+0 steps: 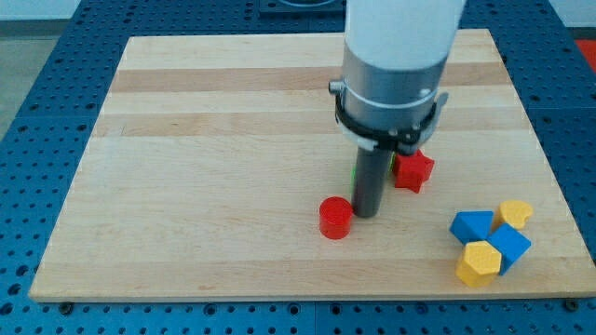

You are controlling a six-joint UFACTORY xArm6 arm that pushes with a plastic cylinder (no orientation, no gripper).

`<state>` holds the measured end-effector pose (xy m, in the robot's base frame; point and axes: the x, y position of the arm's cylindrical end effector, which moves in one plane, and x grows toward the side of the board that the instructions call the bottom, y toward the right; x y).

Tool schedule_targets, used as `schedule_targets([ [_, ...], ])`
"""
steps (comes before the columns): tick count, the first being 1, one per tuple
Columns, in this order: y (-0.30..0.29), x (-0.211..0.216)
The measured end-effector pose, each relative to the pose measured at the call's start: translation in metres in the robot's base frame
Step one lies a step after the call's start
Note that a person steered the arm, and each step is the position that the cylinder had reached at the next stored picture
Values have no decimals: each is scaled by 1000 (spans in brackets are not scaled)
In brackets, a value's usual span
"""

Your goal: Move the red circle into the green circle

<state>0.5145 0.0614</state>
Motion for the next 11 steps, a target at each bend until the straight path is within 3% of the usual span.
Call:
schedule_targets([
  [1,0,-12],
  [3,0,82],
  [4,-32,104],
  [5,-48,97],
  [7,-44,32],
  [10,-19,-7],
  [11,-55,21],
])
